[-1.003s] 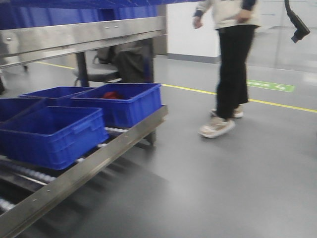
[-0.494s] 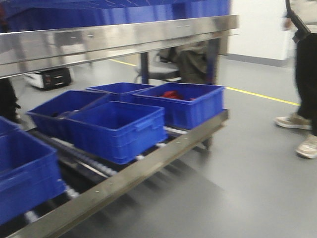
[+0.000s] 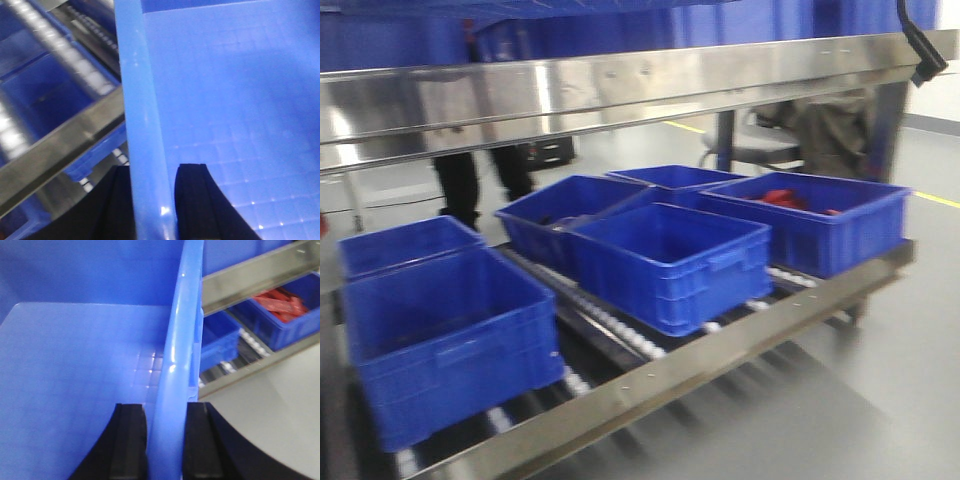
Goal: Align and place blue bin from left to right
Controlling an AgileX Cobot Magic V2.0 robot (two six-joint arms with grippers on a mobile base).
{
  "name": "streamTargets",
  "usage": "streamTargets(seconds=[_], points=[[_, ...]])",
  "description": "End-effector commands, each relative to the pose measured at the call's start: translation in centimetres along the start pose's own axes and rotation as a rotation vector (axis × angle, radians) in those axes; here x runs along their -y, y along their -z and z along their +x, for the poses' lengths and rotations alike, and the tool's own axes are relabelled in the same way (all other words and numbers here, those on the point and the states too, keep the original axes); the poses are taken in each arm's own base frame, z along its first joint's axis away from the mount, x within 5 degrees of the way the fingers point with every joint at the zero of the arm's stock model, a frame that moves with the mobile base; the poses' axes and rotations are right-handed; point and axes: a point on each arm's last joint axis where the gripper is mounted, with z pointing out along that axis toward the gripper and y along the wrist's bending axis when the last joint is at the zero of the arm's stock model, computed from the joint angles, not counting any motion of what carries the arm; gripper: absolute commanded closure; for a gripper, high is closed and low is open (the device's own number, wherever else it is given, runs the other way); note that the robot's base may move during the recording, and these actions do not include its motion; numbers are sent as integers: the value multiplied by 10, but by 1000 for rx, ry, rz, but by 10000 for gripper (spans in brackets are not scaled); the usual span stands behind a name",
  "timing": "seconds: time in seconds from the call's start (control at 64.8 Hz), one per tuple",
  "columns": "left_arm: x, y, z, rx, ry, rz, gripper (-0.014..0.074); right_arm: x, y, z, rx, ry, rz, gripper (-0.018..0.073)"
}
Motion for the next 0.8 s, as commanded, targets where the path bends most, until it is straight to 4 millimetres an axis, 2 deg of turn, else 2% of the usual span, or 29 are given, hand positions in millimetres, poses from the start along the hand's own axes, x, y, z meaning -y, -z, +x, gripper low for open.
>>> streamTargets(seconds=[0.0,0.787], points=[[2,18,-10,125,-11,38,612,-4,20,-15,151,28,-36,631],[2,18,-10,125,-11,38,612,-4,20,-15,151,28,-36,631]])
